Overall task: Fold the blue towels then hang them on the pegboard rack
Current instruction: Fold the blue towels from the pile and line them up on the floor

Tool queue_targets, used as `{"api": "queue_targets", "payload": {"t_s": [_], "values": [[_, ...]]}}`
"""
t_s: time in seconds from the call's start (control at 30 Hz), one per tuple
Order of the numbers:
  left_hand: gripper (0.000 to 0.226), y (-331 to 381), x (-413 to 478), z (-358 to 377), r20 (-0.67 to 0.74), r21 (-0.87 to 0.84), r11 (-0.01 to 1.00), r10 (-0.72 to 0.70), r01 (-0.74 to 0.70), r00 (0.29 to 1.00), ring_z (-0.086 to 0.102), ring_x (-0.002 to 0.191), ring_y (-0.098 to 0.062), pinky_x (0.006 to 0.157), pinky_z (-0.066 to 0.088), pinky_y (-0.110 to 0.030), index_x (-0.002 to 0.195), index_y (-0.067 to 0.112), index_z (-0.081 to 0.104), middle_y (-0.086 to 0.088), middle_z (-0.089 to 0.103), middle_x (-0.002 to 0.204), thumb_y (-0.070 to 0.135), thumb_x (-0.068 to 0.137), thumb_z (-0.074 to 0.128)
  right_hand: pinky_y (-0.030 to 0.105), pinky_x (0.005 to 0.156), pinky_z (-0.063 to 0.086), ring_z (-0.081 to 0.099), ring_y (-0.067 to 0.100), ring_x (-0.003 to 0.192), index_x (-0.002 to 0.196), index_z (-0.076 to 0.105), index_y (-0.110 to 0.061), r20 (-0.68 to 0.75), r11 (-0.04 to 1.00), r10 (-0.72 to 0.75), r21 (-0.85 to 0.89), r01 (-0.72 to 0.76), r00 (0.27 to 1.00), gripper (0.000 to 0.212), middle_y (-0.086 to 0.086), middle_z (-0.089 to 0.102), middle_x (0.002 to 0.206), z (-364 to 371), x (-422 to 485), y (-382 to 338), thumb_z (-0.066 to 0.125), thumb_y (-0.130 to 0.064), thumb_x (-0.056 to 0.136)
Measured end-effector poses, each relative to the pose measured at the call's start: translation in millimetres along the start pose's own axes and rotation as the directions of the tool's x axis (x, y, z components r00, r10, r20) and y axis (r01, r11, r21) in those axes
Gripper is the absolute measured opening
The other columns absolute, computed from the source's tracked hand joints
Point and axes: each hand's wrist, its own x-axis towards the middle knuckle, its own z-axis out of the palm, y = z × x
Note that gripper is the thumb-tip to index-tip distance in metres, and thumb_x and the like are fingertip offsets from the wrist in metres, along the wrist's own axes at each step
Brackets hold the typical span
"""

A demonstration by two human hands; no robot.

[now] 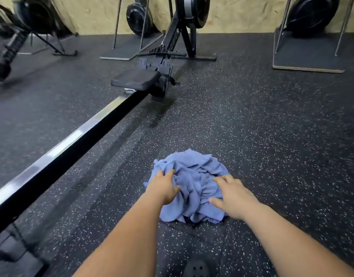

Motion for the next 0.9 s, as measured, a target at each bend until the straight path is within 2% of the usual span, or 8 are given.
{"api": "queue_targets", "payload": {"t_s": [0.1, 0.27, 0.33, 0.47, 0.63, 0.73, 0.8, 0.9], "values": [[0.071, -6, 22, 12, 0.006, 0.064, 0.998, -0.028, 0.028, 1.000, 0.042, 0.135, -0.043, 0.110, 0.042, -0.051, 0.161, 0.031, 0.025, -0.020, 0.029, 0.158, 0.055, 0.101, 0.055, 0.045, 0.116, 0.040, 0.034, 0.033, 0.146, 0.165, 0.023, -0.029, 0.020, 1.000, 0.004, 0.023, -0.005, 1.000, 0.084, 0.003, 0.028, 0.164, 8, 23, 1, 0.058, -0.064, 0.098], [0.081, -5, 47, 23, 0.086, 0.054, 0.998, -0.049, 0.045, 0.995, 0.029, 0.150, -0.043, 0.119, 0.034, -0.054, 0.167, 0.034, 0.014, -0.012, 0.007, 0.173, 0.054, 0.102, 0.056, 0.042, 0.108, 0.044, 0.038, 0.031, 0.143, 0.162, 0.026, -0.030, 0.053, 0.999, -0.017, 0.031, 0.016, 0.998, 0.078, 0.001, 0.030, 0.160, 19, 48, -3, 0.059, -0.061, 0.098], [0.075, -6, 56, 26, 0.072, 0.043, 0.997, -0.060, 0.057, 0.996, 0.036, 0.145, -0.042, 0.117, 0.036, -0.052, 0.165, 0.025, 0.022, -0.008, 0.017, 0.171, 0.048, 0.102, 0.056, 0.041, 0.107, 0.043, 0.038, 0.030, 0.143, 0.162, 0.026, -0.030, 0.067, 1.000, -0.020, 0.024, 0.018, 0.998, 0.076, 0.000, 0.029, 0.161, 22, 53, -3, 0.059, -0.060, 0.099], [0.044, -9, 58, 23, -0.022, 0.009, 1.000, -0.015, 0.015, 1.000, 0.048, 0.130, -0.036, 0.105, 0.044, -0.044, 0.146, 0.014, 0.046, -0.006, 0.045, 0.151, 0.029, 0.105, 0.048, 0.042, 0.106, 0.046, 0.038, 0.027, 0.143, 0.160, 0.029, -0.032, 0.070, 0.999, -0.023, 0.035, 0.020, 0.997, 0.074, -0.003, 0.029, 0.160, 23, 59, -2, 0.059, -0.060, 0.099], [0.021, -5, 34, -1, -0.174, -0.143, 0.990, -0.002, -0.023, 0.985, 0.065, 0.106, -0.028, 0.086, 0.054, -0.036, 0.113, 0.021, 0.072, -0.005, 0.070, 0.113, 0.019, 0.102, 0.055, 0.041, 0.107, 0.046, 0.044, 0.028, 0.141, 0.161, 0.029, -0.031, 0.022, 0.998, -0.012, 0.059, 0.011, 1.000, 0.074, -0.002, 0.031, 0.160, 13, 56, -1, 0.059, -0.058, 0.099], [0.009, -3, 12, -20, -0.250, -0.330, 0.937, 0.030, -0.115, 0.968, 0.068, 0.096, -0.011, 0.086, 0.049, -0.026, 0.098, 0.027, 0.074, 0.010, 0.075, 0.103, 0.019, 0.096, 0.069, 0.042, 0.105, 0.048, 0.049, 0.026, 0.139, 0.161, 0.030, -0.031, -0.042, 0.994, -0.009, 0.110, 0.014, 0.999, 0.072, -0.003, 0.031, 0.162, 0, 47, -4, 0.060, -0.056, 0.100], [0.015, 1, -2, -34, -0.296, -0.420, 0.883, 0.085, -0.209, 0.951, 0.066, 0.080, 0.004, 0.080, 0.045, -0.021, 0.089, 0.029, 0.071, 0.016, 0.073, 0.088, 0.014, 0.091, 0.075, 0.042, 0.107, 0.048, 0.049, 0.023, 0.140, 0.160, 0.033, -0.031, -0.094, 0.988, -0.023, 0.149, 0.037, 0.995, 0.071, -0.005, 0.034, 0.161, -9, 37, -7, 0.062, -0.054, 0.099], [0.019, 12, -28, -53, -0.350, -0.526, 0.781, 0.162, -0.337, 0.923, 0.059, 0.066, 0.002, 0.075, 0.047, -0.022, 0.091, 0.026, 0.070, 0.014, 0.070, 0.080, 0.009, 0.087, 0.079, 0.039, 0.107, 0.047, 0.052, 0.021, 0.136, 0.158, 0.040, -0.034, -0.159, 0.977, -0.067, 0.191, 0.097, 0.985, 0.067, -0.006, 0.044, 0.155, -26, 15, -12, 0.067, -0.049, 0.098]]}}
